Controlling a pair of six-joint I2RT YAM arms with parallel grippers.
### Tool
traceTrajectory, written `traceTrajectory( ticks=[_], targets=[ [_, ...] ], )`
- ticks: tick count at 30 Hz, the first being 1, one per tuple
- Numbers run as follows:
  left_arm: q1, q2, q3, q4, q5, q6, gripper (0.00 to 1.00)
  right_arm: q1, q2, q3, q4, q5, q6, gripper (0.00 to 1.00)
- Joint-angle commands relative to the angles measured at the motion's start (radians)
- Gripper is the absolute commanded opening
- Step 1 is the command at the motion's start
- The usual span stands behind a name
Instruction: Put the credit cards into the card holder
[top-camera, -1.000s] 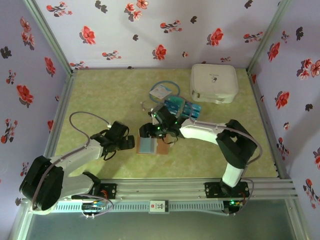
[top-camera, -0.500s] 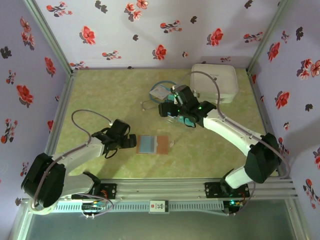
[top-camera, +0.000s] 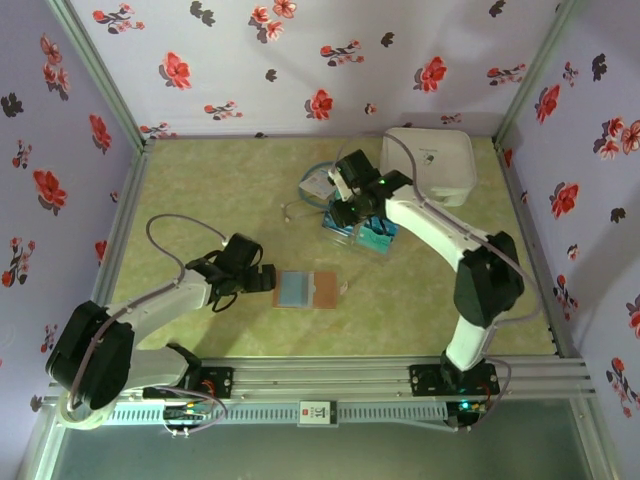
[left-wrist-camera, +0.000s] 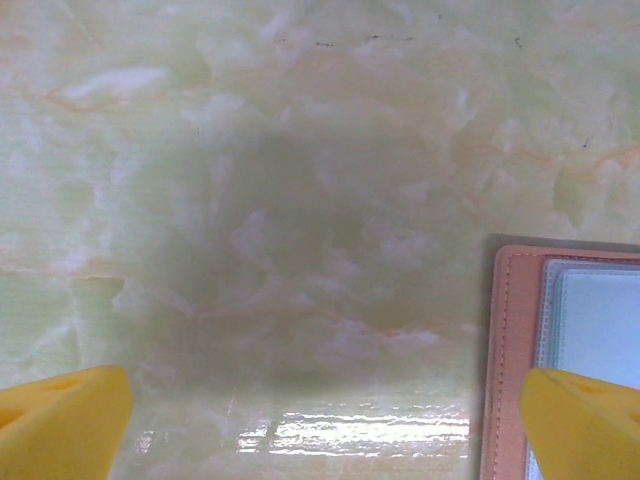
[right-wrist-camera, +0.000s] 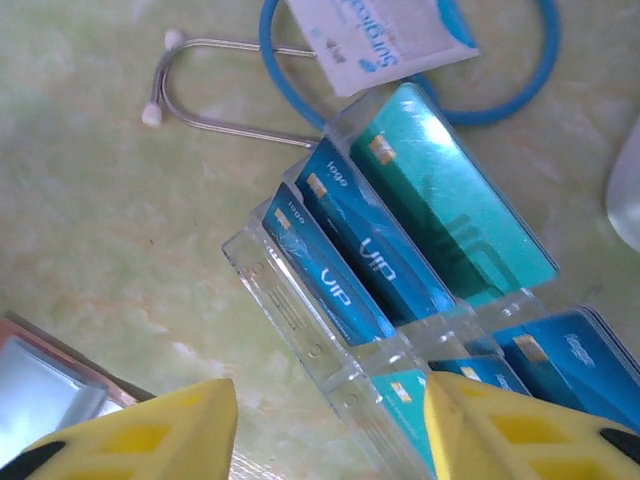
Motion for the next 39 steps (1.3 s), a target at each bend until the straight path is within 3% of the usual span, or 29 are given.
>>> traceTrajectory(
  ticks=[1,13,33,39],
  targets=[
    [-0.003,0.009,0.022,-0.012,0.01,0.025,1.0,-0.005,0.065,0.066,-0.097,-0.011,-0.045,0.39],
    [-0.003,0.015,0.017,-0.015,0.014,0.029,1.0,-0.003,0.21,0.199,-0.126,0.065,-0.075,0.35],
    [-0.005,0.021,0.004,0.001,0.02,0.019,1.0,0.006,0.311,0.261,-0.151,0.093,-0.106,0.35],
    [-0.005,0.019,-0.001,0.003,0.02,0.02,1.0,0.008,0.309,0.261,-0.158,0.091,-0.111,0.27]
  ],
)
